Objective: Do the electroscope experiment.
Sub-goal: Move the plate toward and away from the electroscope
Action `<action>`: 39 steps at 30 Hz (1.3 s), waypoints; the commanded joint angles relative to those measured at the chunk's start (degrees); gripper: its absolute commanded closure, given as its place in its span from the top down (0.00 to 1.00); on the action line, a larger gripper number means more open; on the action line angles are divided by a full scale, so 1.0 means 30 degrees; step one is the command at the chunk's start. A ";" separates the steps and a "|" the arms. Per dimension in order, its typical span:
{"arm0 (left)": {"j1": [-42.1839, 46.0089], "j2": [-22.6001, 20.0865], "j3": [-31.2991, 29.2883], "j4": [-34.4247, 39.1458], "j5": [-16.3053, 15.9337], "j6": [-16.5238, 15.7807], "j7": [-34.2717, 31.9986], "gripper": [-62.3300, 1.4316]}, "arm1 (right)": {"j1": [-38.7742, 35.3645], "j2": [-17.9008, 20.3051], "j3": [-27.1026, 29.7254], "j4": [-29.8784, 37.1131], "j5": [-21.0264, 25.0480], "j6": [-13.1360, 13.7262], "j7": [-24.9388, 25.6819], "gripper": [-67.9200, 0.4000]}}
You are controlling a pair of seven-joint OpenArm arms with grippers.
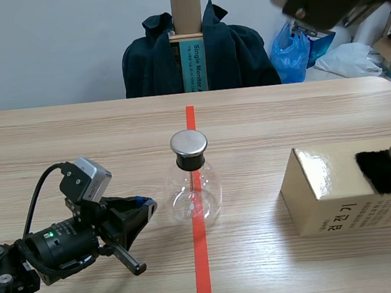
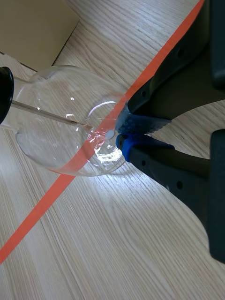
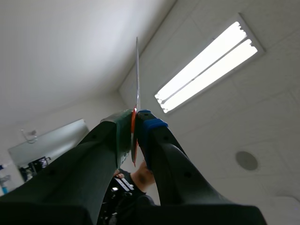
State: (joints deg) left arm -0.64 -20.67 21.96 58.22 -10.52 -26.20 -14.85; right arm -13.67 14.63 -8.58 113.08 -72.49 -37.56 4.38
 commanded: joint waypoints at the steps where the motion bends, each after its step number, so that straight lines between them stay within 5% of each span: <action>1: -0.0058 -0.0058 -0.0022 0.0430 -0.0189 -0.0036 -0.0262 0.08 | 0.0313 0.0095 0.0488 0.0546 0.0328 -0.0211 -0.0080 0.02; 20: -0.0058 -0.0058 -0.0022 0.0430 -0.0189 -0.0036 -0.0262 0.08 | -0.0007 0.0087 0.5391 0.1756 0.1909 -0.0044 0.0095 0.02; 28: -0.0058 -0.0058 -0.0036 0.0430 -0.0189 -0.0029 -0.0262 0.08 | -0.0226 0.0087 0.6404 0.1749 0.3767 0.0248 0.0321 0.02; 39: -0.0058 -0.0058 -0.0036 0.0430 -0.0189 -0.0029 -0.0262 0.08 | -0.0204 0.0087 0.6768 0.1734 0.4102 0.0597 0.0947 0.02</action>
State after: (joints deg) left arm -0.64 -20.67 21.96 58.22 -10.52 -26.20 -14.85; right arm -14.35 14.61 11.55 118.10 -60.36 -35.18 7.44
